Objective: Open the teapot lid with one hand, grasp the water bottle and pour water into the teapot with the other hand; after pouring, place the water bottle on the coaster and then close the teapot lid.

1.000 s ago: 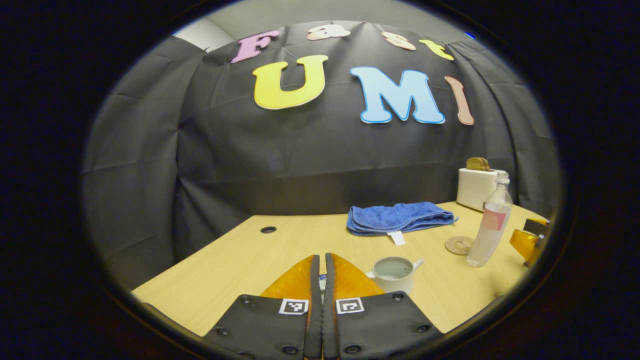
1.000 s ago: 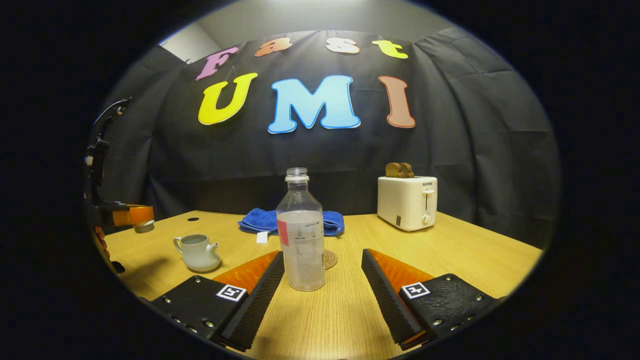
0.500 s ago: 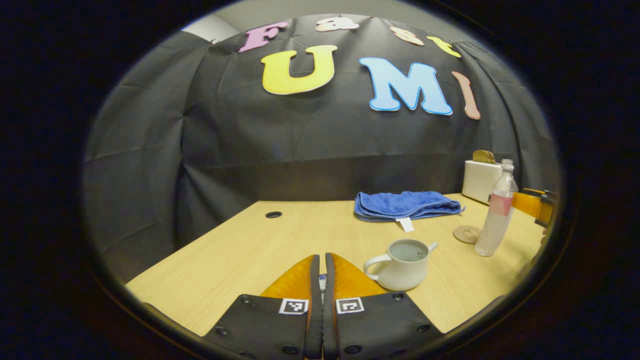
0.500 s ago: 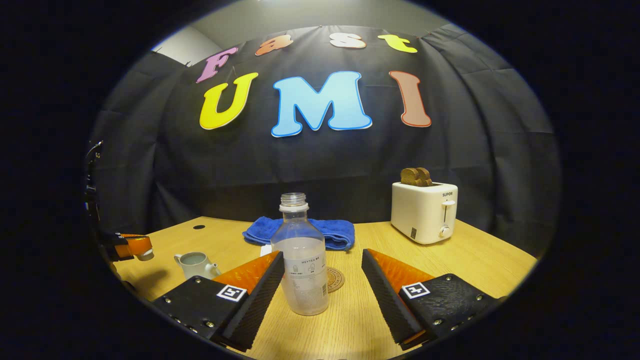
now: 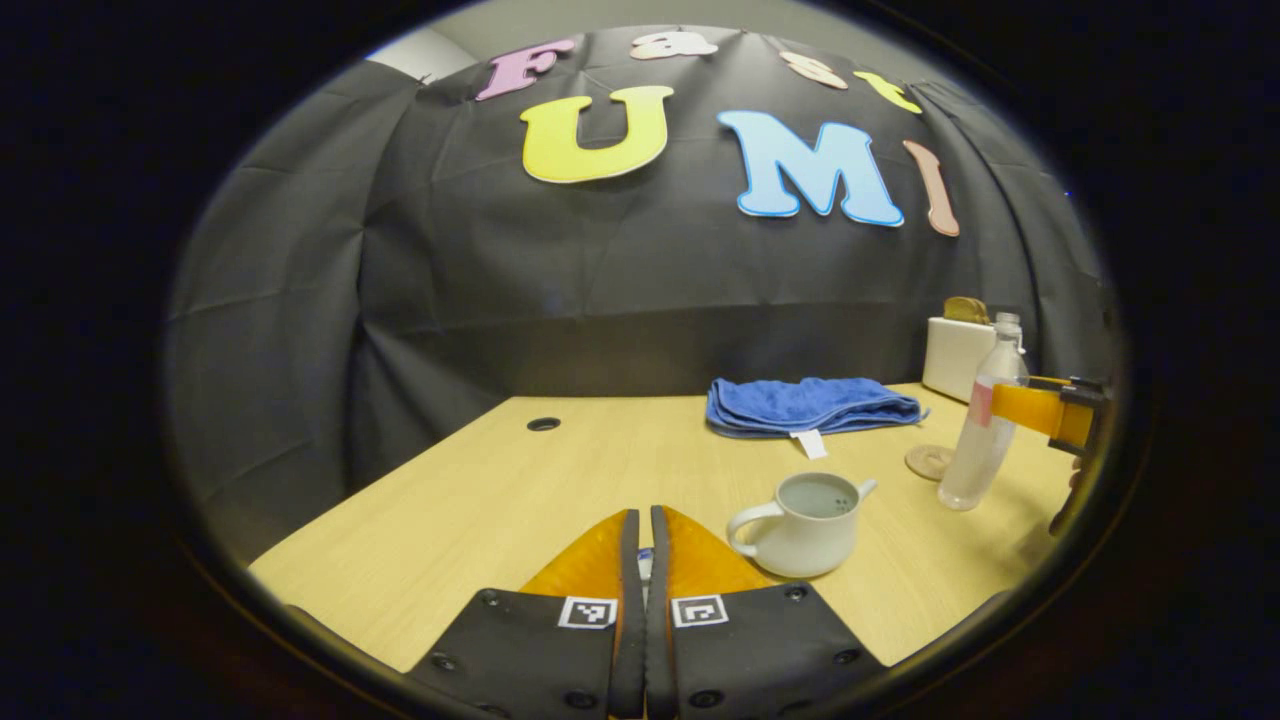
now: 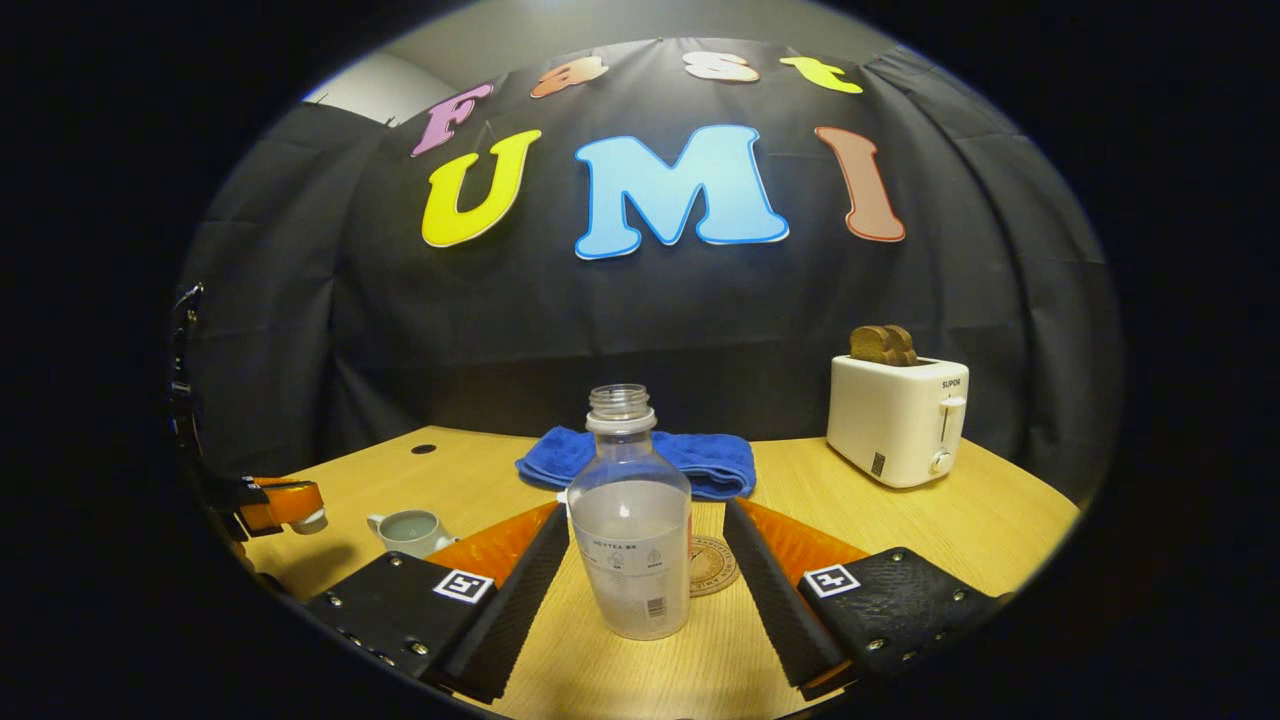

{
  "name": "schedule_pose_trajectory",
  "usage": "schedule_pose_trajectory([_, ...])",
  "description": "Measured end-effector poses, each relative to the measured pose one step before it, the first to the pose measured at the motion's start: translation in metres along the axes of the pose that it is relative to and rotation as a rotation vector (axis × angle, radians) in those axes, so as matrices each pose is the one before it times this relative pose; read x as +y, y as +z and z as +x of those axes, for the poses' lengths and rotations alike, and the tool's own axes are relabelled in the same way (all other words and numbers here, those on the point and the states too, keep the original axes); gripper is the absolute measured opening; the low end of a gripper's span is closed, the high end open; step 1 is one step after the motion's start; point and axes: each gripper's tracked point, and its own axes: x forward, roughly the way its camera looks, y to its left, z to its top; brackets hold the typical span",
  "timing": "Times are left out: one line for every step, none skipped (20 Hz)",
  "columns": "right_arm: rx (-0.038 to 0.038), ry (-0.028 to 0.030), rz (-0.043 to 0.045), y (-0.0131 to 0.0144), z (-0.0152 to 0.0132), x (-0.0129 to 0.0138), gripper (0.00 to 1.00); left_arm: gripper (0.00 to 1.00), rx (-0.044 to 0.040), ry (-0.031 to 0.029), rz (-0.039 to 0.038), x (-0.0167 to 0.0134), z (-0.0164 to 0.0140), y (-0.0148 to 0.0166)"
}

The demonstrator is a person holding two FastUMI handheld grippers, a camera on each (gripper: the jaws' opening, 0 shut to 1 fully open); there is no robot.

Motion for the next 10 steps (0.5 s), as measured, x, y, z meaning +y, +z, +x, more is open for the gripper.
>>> schedule_pose_trajectory([0.01014,-0.00054,-0.00174,-0.00337,0.00336,0.00025,0.97,0.09,0.002,-0.00059,-0.0006,0.00006,-0.00053,-0.00115])
schedule_pose_trajectory([0.01339,-0.0047,-0.0012,-0.00329,0.00292,-0.00162,0.97,0.06,0.00234,-0.00107,-0.00218,0.00037,-0.00001,-0.00071])
schedule_pose_trajectory([0.01268,-0.00121,0.00059,-0.00444,0.00201,-0.00006,0.97,0.06,0.00227,-0.00156,-0.00402,-0.00003,0.00032,-0.00069])
schedule_pose_trajectory([0.01019,-0.00189,0.00274,-0.00404,0.0039,-0.0001,0.96,0.06,0.00313,0.00015,-0.001,0.00073,-0.00123,-0.00146])
schedule_pose_trajectory([0.0181,-0.0029,0.00167,-0.00431,0.00032,0.00001,0.89,0.06,0.00261,-0.00037,-0.00153,0.00065,0.00069,-0.00134])
schedule_pose_trajectory([0.00369,-0.00035,-0.01484,-0.00223,0.00115,0.0003,0.84,0.06,0.00315,-0.00013,-0.00112,-0.0004,0.00088,-0.00135])
schedule_pose_trajectory([0.00177,0.0009,-0.02054,0.0012,-0.00128,0.00077,0.78,0.06,0.00305,-0.00086,-0.00116,0.00025,0.00079,-0.00175])
schedule_pose_trajectory([-0.00122,0.00293,-0.01339,0.00148,-0.00033,0.00065,0.77,0.08,0.00193,-0.00073,-0.0018,0.00087,-0.00114,-0.00147])
schedule_pose_trajectory([0.00032,0.00047,-0.00858,-0.0002,-0.00017,0.00074,0.76,0.08,0.00162,-0.00011,-0.00177,0.00038,0.00012,-0.00057])
schedule_pose_trajectory([-0.00101,0.00222,-0.00699,0.00047,-0.00017,0.00076,0.76,0.08,0.00126,0.00082,-0.00207,0.00062,0.00013,-0.00066])
